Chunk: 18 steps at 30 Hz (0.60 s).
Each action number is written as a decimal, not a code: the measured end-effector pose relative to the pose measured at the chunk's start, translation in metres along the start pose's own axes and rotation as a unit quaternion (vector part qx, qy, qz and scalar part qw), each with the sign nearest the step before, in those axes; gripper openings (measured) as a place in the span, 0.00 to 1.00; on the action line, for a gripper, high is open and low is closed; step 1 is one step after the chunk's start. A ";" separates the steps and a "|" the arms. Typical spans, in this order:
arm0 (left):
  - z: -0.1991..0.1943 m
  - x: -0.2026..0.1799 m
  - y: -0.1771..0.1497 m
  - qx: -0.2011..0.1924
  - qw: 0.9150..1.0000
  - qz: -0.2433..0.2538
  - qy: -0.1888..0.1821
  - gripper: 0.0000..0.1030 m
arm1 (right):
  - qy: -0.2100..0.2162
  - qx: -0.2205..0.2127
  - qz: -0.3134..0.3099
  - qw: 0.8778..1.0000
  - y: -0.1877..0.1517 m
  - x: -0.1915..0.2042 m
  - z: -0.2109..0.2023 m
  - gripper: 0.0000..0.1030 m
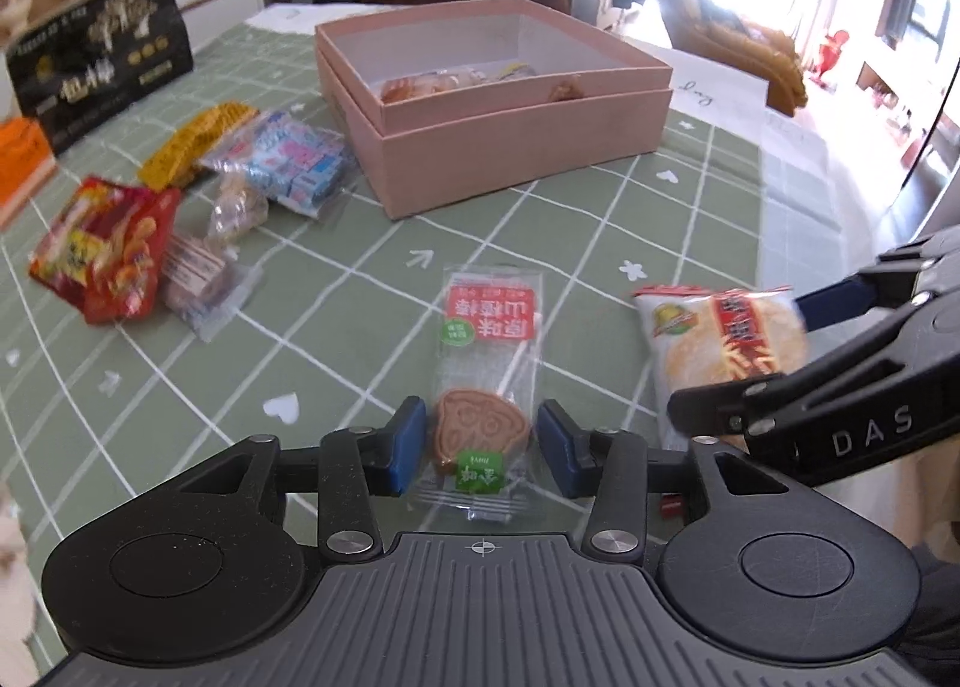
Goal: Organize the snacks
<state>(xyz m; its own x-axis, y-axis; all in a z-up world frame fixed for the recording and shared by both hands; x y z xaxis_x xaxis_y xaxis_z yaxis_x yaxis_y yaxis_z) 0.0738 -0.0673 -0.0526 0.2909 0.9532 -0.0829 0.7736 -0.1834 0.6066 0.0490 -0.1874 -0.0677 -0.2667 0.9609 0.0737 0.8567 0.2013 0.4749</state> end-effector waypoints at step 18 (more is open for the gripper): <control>-0.002 0.028 0.003 0.002 0.998 -0.053 0.044 0.47 | -0.056 0.006 0.025 0.998 0.002 -0.004 0.011 1.00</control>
<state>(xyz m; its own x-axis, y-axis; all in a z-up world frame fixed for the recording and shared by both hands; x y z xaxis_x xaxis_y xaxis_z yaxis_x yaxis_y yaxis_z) 0.0827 -0.0410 -0.0515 0.1563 0.9848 -0.0764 0.7999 -0.0808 0.5947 0.0564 -0.1886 -0.0770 -0.1738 0.9848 -0.0021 0.8733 0.1551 0.4619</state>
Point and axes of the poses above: each gripper's, at about its wrist camera, not at the fingertips, and z roughly the way its jaws point, x to its left, y to its top, the point moved 9 cm from there along z, roughly the way its jaws point, and after that the axes turned 8 degrees about -z, right-handed, at the moved point
